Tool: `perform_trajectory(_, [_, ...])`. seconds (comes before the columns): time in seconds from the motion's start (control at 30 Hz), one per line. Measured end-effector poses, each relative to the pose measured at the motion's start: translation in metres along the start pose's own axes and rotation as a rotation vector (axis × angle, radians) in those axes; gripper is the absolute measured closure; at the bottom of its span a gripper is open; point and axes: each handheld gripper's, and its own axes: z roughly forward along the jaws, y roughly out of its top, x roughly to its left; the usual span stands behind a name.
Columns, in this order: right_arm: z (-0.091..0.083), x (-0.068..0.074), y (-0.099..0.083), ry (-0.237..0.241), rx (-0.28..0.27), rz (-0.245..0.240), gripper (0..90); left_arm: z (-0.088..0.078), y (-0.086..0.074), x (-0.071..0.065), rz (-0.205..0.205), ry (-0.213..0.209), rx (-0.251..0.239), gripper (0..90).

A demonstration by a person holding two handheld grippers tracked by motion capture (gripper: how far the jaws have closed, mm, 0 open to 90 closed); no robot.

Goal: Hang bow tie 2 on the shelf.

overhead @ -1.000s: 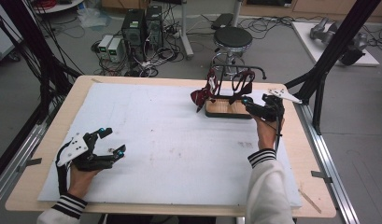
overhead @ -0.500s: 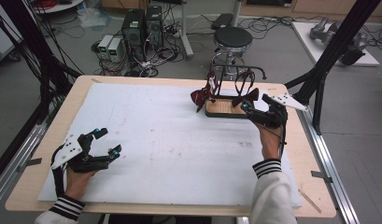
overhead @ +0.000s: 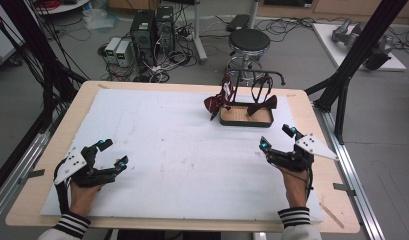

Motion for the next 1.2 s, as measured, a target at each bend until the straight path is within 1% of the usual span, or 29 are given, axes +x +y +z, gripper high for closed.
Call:
perform_trajectory(0.03, [-0.004,0.001,-0.003,-0.006,-0.006,-0.012,9.9,-0.001,-0.001,0.000,0.000,0.004,-0.001,17.3])
perform_trajectory(0.07, [-0.008,0.002,-0.006,-0.006,-0.011,-0.006,9.9,-0.001,-0.001,0.000,-0.002,0.006,-0.004,17.3])
perform_trajectory(0.1, [-0.011,0.003,-0.009,-0.001,-0.020,-0.001,9.9,-0.002,-0.001,0.000,-0.002,0.008,-0.004,17.3])
perform_trajectory(0.2, [-0.019,0.006,-0.019,0.005,-0.037,-0.014,9.9,-0.004,-0.003,0.000,-0.005,0.020,-0.010,17.2])
perform_trajectory(0.23, [-0.021,0.008,-0.022,0.016,-0.044,-0.014,9.9,-0.005,-0.004,-0.001,-0.004,0.022,-0.011,17.3])
perform_trajectory(0.3, [-0.023,0.012,-0.027,0.022,-0.051,-0.037,9.9,-0.007,-0.005,-0.001,-0.002,0.029,-0.021,17.3])
perform_trajectory(0.33, [-0.024,0.014,-0.028,0.024,-0.030,-0.040,9.9,-0.008,-0.005,-0.002,-0.005,0.033,-0.026,17.2])
perform_trajectory(0.37, [-0.024,0.016,-0.029,0.024,-0.019,-0.054,9.9,-0.008,-0.006,-0.003,-0.005,0.035,-0.027,17.3])
perform_trajectory(0.4, [-0.024,0.018,-0.032,0.029,-0.047,-0.065,9.9,-0.009,-0.006,-0.003,-0.003,0.037,-0.027,17.2])
perform_trajectory(0.43, [-0.025,0.020,-0.035,0.029,-0.058,-0.061,9.9,-0.009,-0.006,-0.004,-0.004,0.038,-0.028,17.2])
perform_trajectory(0.47, [-0.025,0.021,-0.038,0.030,-0.058,-0.062,9.9,-0.009,-0.007,-0.003,-0.002,0.038,-0.027,17.2])
perform_trajectory(0.57, [-0.026,0.021,-0.049,0.035,-0.061,-0.035,9.9,-0.009,-0.009,-0.004,-0.008,0.044,-0.030,17.2])
perform_trajectory(0.7, [-0.026,0.022,-0.059,0.025,-0.070,-0.019,9.9,-0.009,-0.011,-0.004,-0.008,0.048,-0.028,17.2])
perform_trajectory(0.77, [-0.025,0.022,-0.061,0.032,-0.064,-0.019,9.9,-0.008,-0.012,-0.004,-0.006,0.053,-0.028,17.2])
perform_trajectory(0.8, [-0.024,0.022,-0.062,0.031,-0.064,-0.021,9.9,-0.009,-0.012,-0.004,0.005,0.057,-0.027,17.2])
perform_trajectory(0.83, [-0.024,0.022,-0.062,0.032,-0.061,-0.020,9.9,-0.010,-0.011,-0.004,0.006,0.062,-0.035,17.1])
perform_trajectory(0.87, [-0.024,0.023,-0.064,0.034,-0.062,-0.017,9.9,-0.011,-0.011,-0.003,0.001,0.065,-0.043,17.1])
perform_trajectory(0.9, [-0.023,0.023,-0.065,0.037,-0.059,-0.019,9.9,-0.011,-0.012,-0.003,-0.002,0.068,-0.040,17.1])
perform_trajectory(0.97, [-0.022,0.023,-0.067,0.037,-0.055,-0.022,9.9,-0.012,-0.012,-0.001,-0.001,0.069,-0.040,17.1])
perform_trajectory(1.0, [-0.023,0.023,-0.066,0.034,-0.068,-0.030,9.9,-0.012,-0.012,-0.001,-0.003,0.072,-0.043,17.0])
perform_trajectory(1.03, [-0.023,0.023,-0.067,0.044,-0.069,-0.019,9.9,-0.012,-0.012,-0.001,-0.002,0.074,-0.043,17.1])
perform_trajectory(1.2, [-0.022,0.023,-0.067,0.043,-0.066,-0.028,9.9,-0.014,-0.012,0.000,-0.002,0.079,-0.051,17.0])
